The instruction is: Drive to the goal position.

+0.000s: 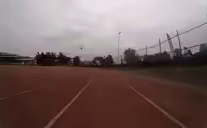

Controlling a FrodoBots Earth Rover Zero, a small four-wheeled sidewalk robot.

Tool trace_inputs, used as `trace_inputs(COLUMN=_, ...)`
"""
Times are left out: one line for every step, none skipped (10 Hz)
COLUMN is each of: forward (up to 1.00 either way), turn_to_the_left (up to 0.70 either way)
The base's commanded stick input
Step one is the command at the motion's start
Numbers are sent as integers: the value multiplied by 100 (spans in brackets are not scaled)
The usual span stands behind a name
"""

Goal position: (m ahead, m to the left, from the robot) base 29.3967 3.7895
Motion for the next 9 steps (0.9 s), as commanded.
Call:
trace_inputs(forward=70, turn_to_the_left=0)
trace_inputs(forward=70, turn_to_the_left=0)
trace_inputs(forward=70, turn_to_the_left=0)
trace_inputs(forward=70, turn_to_the_left=0)
trace_inputs(forward=70, turn_to_the_left=0)
trace_inputs(forward=70, turn_to_the_left=0)
trace_inputs(forward=70, turn_to_the_left=0)
trace_inputs(forward=70, turn_to_the_left=0)
trace_inputs(forward=70, turn_to_the_left=0)
